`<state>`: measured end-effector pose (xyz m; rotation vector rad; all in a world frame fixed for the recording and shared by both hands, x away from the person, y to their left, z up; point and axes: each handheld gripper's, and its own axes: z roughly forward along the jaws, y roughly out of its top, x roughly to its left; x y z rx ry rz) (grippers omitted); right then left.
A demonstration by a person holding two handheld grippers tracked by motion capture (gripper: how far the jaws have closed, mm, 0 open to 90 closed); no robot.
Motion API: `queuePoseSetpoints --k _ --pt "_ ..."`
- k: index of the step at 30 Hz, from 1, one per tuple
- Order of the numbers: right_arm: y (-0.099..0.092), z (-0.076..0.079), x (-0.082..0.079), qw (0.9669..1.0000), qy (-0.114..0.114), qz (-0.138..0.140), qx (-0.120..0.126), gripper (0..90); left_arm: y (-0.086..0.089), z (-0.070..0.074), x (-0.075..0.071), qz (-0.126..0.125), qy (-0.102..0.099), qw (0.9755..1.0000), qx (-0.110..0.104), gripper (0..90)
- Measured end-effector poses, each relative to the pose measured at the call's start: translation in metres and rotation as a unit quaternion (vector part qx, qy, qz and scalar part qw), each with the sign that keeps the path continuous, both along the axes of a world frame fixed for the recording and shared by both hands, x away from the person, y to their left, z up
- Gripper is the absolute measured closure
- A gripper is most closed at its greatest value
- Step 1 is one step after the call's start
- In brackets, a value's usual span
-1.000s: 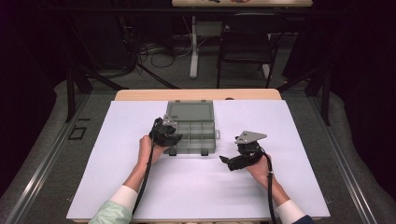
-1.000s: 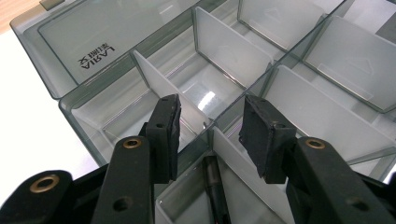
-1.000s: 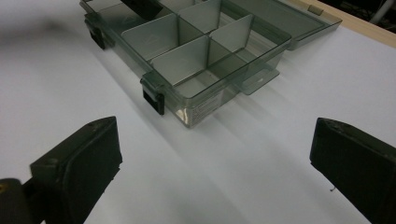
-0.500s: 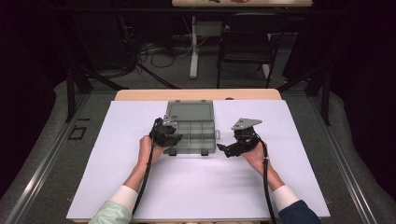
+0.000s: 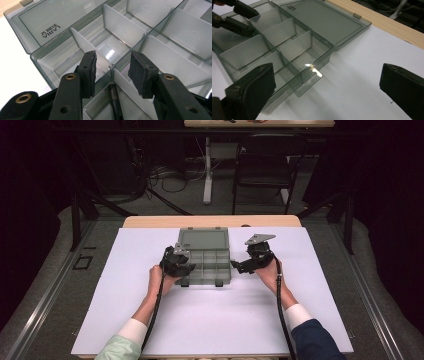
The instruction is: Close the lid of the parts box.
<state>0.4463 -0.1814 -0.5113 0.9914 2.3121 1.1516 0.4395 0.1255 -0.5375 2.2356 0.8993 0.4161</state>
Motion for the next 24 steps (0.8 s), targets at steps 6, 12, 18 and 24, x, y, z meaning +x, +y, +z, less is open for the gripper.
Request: queuePoseSetpoints --k 6,12,18,24 --pt "0.003 -0.001 0.015 0.9999 0.011 -0.006 0.0 0.0 0.0 0.0 0.0 -0.001 0.0 1.0 -0.001 56.7" --pt "0.004 -0.001 0.027 0.9998 0.015 -0.015 0.003 3.0 0.001 -0.001 0.001 -0.002 0.0 1.0 -0.004 56.6" --pt "0.007 0.0 0.039 0.9997 0.021 -0.011 0.001 17.7 0.001 -0.001 0.001 -0.003 0.0 1.0 -0.006 56.5" --pt "0.01 -0.004 0.052 0.9993 0.017 -0.032 -0.011 49.9 0.002 -0.001 0.001 -0.004 0.002 1.0 -0.008 56.4"
